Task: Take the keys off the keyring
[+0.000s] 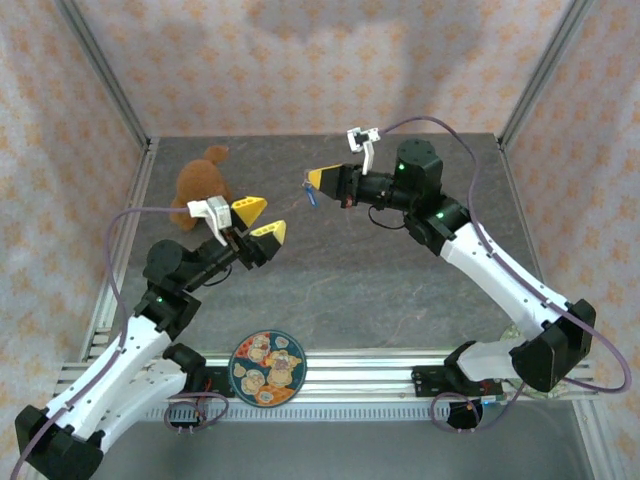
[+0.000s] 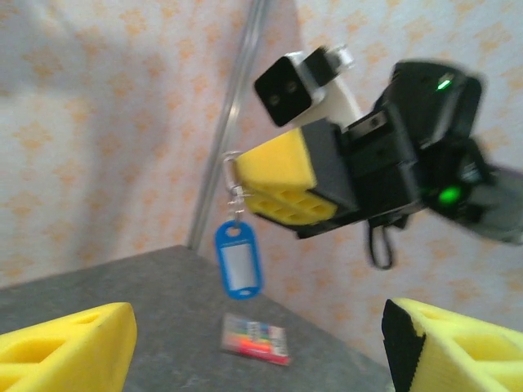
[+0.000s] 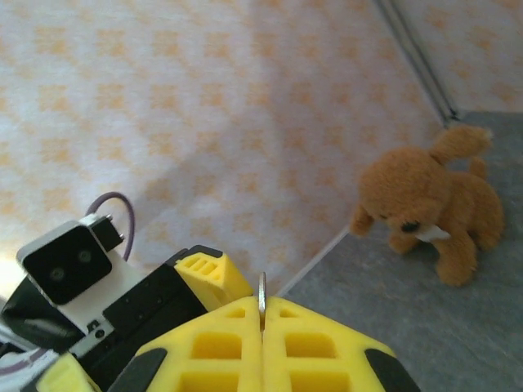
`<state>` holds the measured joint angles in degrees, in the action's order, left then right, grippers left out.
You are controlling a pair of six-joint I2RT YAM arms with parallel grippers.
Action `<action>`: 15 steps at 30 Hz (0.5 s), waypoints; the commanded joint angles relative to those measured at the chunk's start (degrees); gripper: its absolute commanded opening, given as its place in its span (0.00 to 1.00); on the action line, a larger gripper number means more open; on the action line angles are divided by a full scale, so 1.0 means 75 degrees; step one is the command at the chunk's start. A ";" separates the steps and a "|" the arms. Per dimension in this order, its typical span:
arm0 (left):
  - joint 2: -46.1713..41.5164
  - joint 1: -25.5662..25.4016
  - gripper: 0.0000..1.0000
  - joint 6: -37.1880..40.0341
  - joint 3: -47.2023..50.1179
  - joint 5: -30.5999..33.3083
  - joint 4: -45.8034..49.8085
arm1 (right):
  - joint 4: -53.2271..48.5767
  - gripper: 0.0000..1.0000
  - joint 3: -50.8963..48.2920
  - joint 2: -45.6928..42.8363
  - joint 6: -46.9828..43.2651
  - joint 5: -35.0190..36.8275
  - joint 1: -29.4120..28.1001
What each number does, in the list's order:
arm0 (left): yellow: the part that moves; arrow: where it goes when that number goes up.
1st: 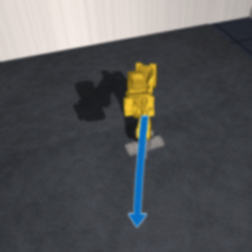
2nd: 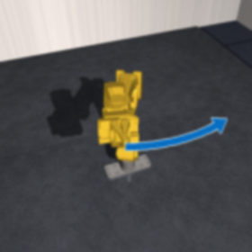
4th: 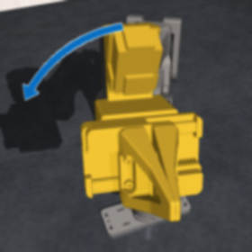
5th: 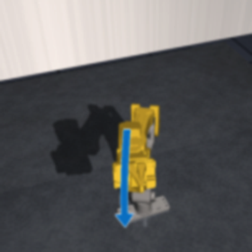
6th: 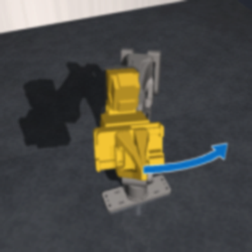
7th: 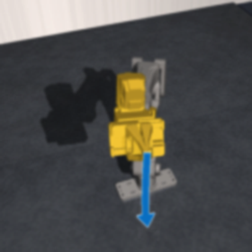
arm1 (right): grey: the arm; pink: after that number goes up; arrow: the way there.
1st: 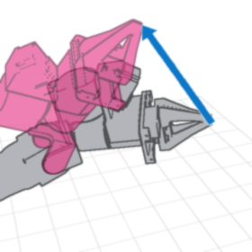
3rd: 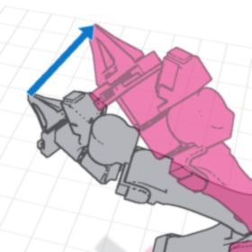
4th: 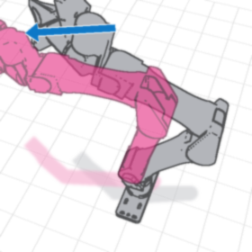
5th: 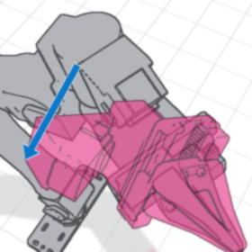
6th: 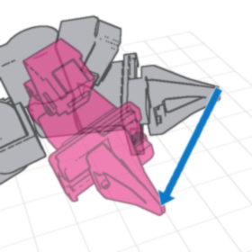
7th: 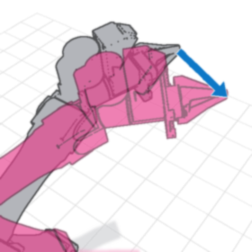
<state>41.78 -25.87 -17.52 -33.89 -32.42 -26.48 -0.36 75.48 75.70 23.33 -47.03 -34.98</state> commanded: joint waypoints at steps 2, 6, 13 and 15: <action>0.0267 -0.0393 0.78 0.1099 0.0235 0.0886 -0.0656 | -0.1996 0.00 0.0695 0.0093 0.0176 0.0770 -0.0061; 0.0673 -0.0616 0.80 0.1013 0.0646 0.0986 -0.1627 | -0.1839 0.00 0.0459 -0.0026 0.0324 0.0517 -0.0072; 0.1573 -0.0840 0.82 0.1050 0.0496 0.0603 -0.2528 | -0.1484 0.00 0.0242 -0.0039 0.0572 -0.0082 -0.0105; 0.1697 -0.0875 0.82 0.1196 0.0416 0.0639 -0.2555 | -0.1384 0.00 0.0147 -0.0094 0.0488 -0.0208 -0.0134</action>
<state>54.06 -31.92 -11.09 -28.82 -27.42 -39.99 -12.84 77.58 75.70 26.37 -46.30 -35.40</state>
